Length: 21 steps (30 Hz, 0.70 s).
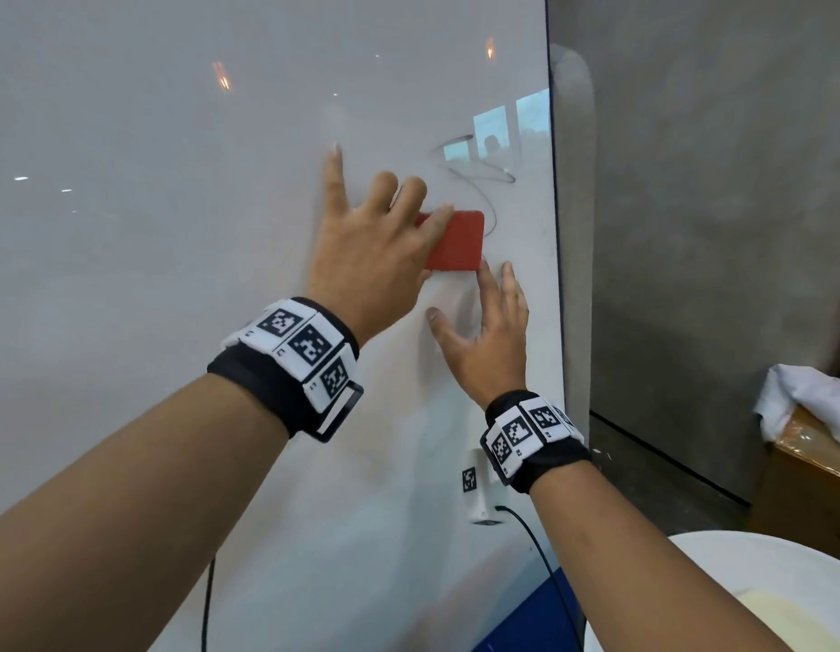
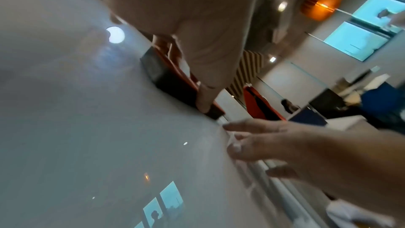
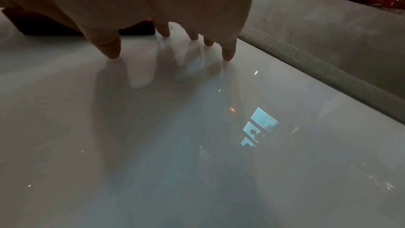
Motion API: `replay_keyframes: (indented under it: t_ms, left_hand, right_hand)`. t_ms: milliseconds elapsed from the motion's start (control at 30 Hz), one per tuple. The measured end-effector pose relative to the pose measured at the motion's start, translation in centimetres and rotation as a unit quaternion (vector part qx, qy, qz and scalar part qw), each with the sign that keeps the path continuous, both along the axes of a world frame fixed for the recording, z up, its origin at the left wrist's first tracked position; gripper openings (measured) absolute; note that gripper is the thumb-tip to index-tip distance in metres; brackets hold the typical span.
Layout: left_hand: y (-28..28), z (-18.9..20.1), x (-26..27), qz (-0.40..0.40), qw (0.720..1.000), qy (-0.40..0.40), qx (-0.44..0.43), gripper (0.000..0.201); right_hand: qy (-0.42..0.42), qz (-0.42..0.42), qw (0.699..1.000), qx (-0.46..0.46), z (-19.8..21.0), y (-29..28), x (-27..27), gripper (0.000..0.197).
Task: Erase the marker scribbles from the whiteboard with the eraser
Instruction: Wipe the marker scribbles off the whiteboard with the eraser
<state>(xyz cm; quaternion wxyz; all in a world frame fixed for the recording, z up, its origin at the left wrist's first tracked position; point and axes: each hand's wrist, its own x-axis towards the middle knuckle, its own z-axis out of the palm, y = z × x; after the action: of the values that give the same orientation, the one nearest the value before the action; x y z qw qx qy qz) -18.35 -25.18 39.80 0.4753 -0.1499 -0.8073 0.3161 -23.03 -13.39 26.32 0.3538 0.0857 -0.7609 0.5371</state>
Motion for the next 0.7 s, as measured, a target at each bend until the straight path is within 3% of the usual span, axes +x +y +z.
replay_keyframes:
  t_ms: [67, 200, 267, 433, 600, 700]
  left_hand:
    - [0.1, 0.3, -0.2, 0.013, 0.999, 0.029, 0.023, 0.067]
    - [0.4, 2.8, -0.4, 0.025, 0.984, 0.089, 0.154, 0.069]
    - [0.4, 2.7, -0.6, 0.018, 0.987, 0.074, 0.138, 0.07]
    - [0.5, 0.7, -1.0, -0.007, 1.0, 0.013, 0.008, 0.065]
    - [0.9, 2.1, -0.8, 0.016, 0.99, 0.061, 0.124, 0.07]
    - [1.0, 1.8, -0.9, 0.008, 0.993, 0.042, 0.108, 0.069]
  right_hand:
    - [-0.002, 0.002, 1.0, -0.001, 0.0, 0.0, 0.0, 0.083]
    - [-0.015, 0.006, 1.0, 0.008, 0.0, 0.2, -0.1, 0.082]
    - [-0.015, 0.006, 1.0, 0.005, 0.0, 0.1, 0.0, 0.082]
    - [-0.016, 0.006, 1.0, -0.005, 0.2, -0.1, 0.2, 0.082]
    - [-0.02, 0.002, 1.0, -0.004, 0.3, 0.4, 0.0, 0.079]
    - [-0.014, -0.01, 0.999, -0.028, 0.7, 0.1, -0.3, 0.078]
